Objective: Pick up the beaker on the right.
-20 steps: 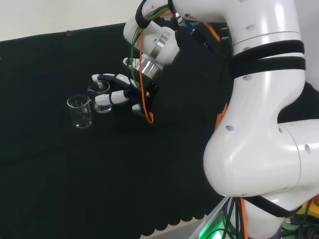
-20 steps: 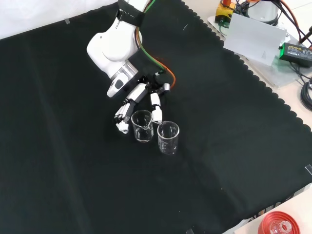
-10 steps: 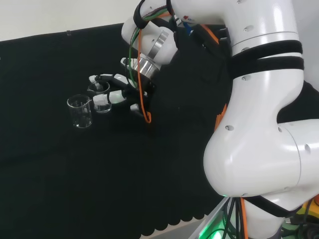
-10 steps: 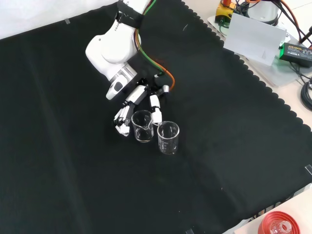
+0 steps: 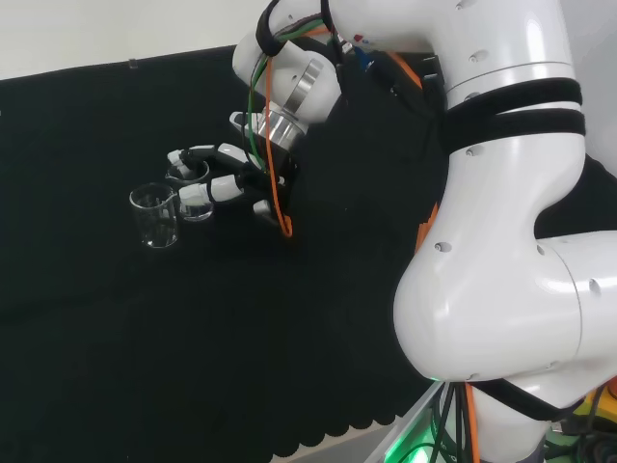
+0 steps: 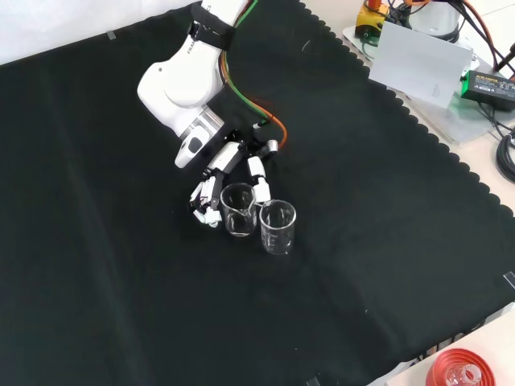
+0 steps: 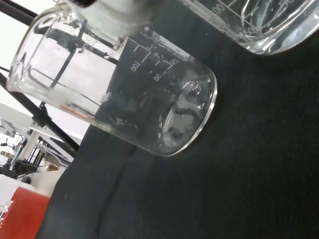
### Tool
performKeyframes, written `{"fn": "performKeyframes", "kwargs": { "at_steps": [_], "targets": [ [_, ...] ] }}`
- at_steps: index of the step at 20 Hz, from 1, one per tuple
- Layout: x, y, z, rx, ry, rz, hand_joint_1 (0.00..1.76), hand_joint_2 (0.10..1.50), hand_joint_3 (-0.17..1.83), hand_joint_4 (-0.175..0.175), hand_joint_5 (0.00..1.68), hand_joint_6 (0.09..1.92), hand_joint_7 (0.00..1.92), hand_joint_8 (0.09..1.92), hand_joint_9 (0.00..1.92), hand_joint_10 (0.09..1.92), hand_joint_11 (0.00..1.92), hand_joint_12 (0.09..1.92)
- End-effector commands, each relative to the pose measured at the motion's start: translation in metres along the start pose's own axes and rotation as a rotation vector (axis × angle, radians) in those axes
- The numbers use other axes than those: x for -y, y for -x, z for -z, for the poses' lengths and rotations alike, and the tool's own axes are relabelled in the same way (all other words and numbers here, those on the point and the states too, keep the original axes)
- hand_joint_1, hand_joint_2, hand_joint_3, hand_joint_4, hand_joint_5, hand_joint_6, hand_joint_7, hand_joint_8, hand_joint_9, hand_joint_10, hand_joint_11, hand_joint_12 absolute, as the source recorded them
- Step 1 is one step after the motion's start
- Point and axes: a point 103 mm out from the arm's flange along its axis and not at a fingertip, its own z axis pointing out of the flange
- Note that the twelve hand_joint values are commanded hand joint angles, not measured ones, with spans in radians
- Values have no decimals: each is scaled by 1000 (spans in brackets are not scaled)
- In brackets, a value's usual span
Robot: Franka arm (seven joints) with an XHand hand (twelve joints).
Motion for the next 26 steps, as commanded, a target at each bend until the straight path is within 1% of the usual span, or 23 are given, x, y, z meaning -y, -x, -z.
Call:
{"fn": "performKeyframes", "kwargs": {
  "at_steps": [1,9,10,11,12,13,14,15,16,17,18,19,20,21,22,24,26],
  "targets": [
    [-2,-2,-1,13,0,9,944,843,-175,-102,430,87,429,738,413,696,0,1222],
    [-3,2,0,33,15,-7,961,838,-175,-96,450,87,432,740,417,691,0,1226],
    [-3,3,0,32,16,-11,971,837,-175,-92,470,112,450,740,430,680,0,1227],
    [-2,4,-1,27,18,-17,985,837,-175,-88,474,198,478,740,452,661,0,1235],
    [-2,6,-1,23,19,-23,1001,838,-175,-83,456,365,508,745,476,646,0,1249],
    [-2,8,-1,16,12,-29,1022,847,-175,-75,475,627,549,758,505,638,0,1274],
    [-2,10,-2,13,7,-40,1044,868,-175,-66,539,885,593,775,539,634,0,1302],
    [-2,11,-2,13,11,-47,1073,895,-175,-61,622,1072,648,796,580,635,18,1321],
    [-2,12,-3,5,16,-54,1103,922,-175,-59,712,1186,718,823,638,637,57,1326],
    [-2,13,-2,1,23,-61,1111,984,-139,-25,862,1094,787,857,696,639,110,1325],
    [-2,13,-2,3,29,-68,1123,1041,-147,-16,986,975,858,883,760,631,169,1310],
    [-2,14,-1,9,34,-72,1135,1075,-158,-26,1065,889,921,897,819,619,232,1289],
    [-3,13,-2,9,34,-75,1184,1103,-167,-67,1084,936,1010,803,865,612,289,1272],
    [-3,13,0,9,40,-75,1222,1115,-171,-90,1092,977,1092,694,906,607,350,1247],
    [-3,13,3,7,45,-73,1245,1117,-174,-96,1098,994,1157,599,940,602,408,1219],
    [-1,12,9,12,63,-70,1266,1109,-175,-86,1113,986,1249,454,994,587,494,1174],
    [0,10,16,24,109,-72,1273,1099,-175,-65,1119,968,1329,324,1043,570,566,1136]
  ]
}}
